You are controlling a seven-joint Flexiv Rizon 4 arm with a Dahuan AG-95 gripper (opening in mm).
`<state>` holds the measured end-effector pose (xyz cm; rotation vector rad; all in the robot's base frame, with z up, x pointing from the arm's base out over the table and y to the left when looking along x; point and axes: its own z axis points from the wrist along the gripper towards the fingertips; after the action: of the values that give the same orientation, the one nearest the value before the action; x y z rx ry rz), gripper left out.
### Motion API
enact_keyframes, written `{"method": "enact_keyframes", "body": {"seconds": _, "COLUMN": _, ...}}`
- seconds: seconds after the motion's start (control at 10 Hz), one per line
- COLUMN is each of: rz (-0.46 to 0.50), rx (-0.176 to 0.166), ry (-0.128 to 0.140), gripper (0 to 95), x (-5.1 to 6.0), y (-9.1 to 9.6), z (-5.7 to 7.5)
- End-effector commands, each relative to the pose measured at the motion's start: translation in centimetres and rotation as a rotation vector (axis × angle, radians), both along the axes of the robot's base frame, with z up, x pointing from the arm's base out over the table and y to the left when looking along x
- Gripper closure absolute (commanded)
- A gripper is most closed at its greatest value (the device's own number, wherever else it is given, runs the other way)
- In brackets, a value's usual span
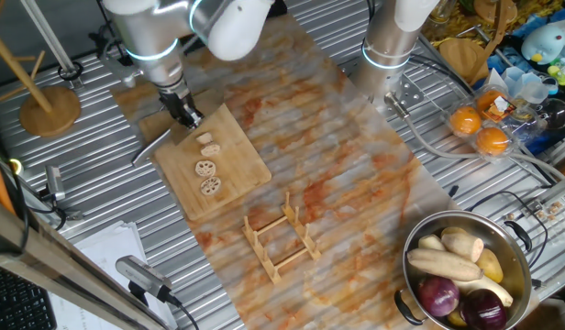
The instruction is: Slice the lotus root
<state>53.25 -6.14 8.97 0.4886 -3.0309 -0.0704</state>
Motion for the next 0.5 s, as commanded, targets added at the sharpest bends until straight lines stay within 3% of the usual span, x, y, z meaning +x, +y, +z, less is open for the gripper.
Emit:
{"method": "enact_keyframes", "body": {"seconds": 0.1, "rz": -0.012, "rx": -0.001, "ry": 0.008, "gripper": 95.0, "x": -0.9, "y": 1.1, "z": 0.3}}
{"method": "enact_keyframes", "body": {"seconds": 0.5, "rz": -0.011, "rx": -0.031, "ry": 0.005, "gripper": 95.0, "x": -3.0, "y": 1.5, "z": -1.3}}
